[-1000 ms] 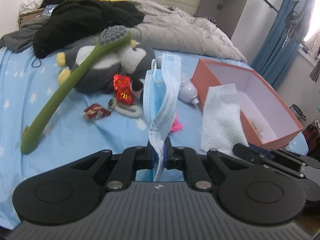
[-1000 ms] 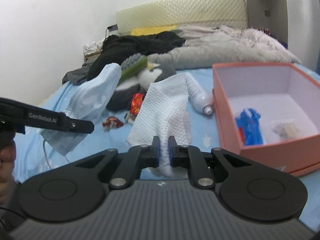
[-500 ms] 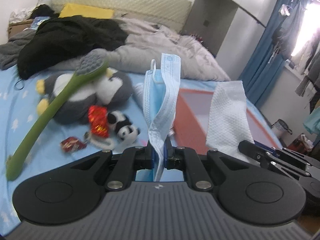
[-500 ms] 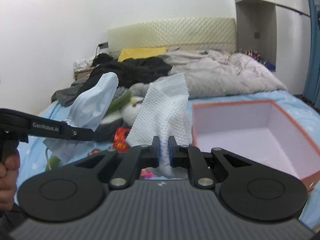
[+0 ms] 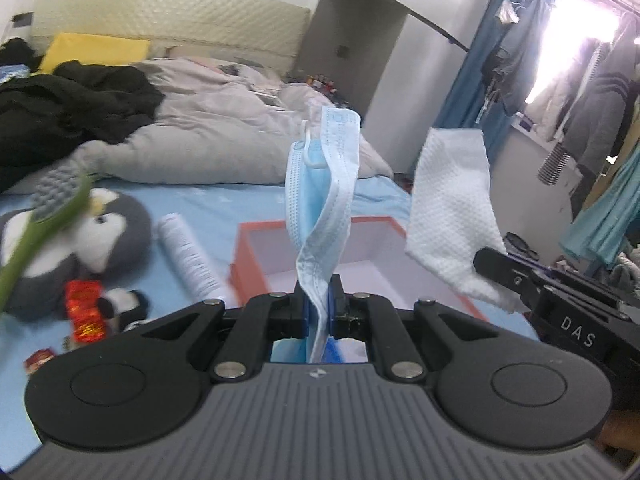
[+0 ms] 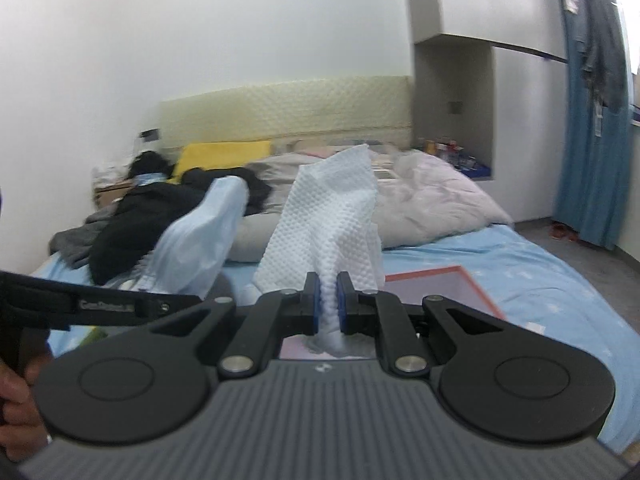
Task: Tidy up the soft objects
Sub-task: 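Lift the face mask with the left gripper while the right gripper lifts the wipe toward the box, then open both grippers to drop the face mask and wipe into the pink box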
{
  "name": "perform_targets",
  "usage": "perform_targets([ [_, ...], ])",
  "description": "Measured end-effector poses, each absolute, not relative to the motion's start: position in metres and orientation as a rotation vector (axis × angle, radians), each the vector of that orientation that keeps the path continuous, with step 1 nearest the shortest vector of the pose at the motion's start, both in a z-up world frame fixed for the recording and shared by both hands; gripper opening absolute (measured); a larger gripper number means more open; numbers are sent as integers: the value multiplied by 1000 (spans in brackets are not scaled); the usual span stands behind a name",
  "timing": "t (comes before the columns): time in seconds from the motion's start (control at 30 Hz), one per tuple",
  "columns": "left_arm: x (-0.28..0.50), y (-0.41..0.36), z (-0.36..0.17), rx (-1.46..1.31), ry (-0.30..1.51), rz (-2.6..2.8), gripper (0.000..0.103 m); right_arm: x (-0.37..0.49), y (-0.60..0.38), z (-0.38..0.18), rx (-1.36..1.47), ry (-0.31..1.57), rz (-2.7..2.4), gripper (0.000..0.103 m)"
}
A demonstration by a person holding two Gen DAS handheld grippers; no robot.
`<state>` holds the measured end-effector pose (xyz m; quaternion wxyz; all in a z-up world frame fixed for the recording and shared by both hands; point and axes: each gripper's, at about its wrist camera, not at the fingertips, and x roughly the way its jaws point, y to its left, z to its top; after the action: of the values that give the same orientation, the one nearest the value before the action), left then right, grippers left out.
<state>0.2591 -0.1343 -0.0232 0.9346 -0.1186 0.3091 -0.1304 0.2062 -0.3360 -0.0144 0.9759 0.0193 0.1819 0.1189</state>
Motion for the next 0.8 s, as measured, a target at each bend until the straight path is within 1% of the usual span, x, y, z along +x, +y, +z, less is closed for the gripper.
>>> perform_targets([
  [0.17,303,-157,-30,-234,699,-293,10,231,-365,-23,51,457,161,13],
  [0.4,355,-190,-48,-201,779,-292,10,272,-398,-54,87,594,103,13],
  [0.6,397,-214,-79,-207,930,-332,10,291,-410,-89,95,718,55,13],
  [0.67,406,-221,-88,-227,982,-373,10,297,-415,-99,97,751,42,13],
  [0.8,415,-236,-100,-186,1017,-370,10,304,-423,-116,114,808,30,14],
])
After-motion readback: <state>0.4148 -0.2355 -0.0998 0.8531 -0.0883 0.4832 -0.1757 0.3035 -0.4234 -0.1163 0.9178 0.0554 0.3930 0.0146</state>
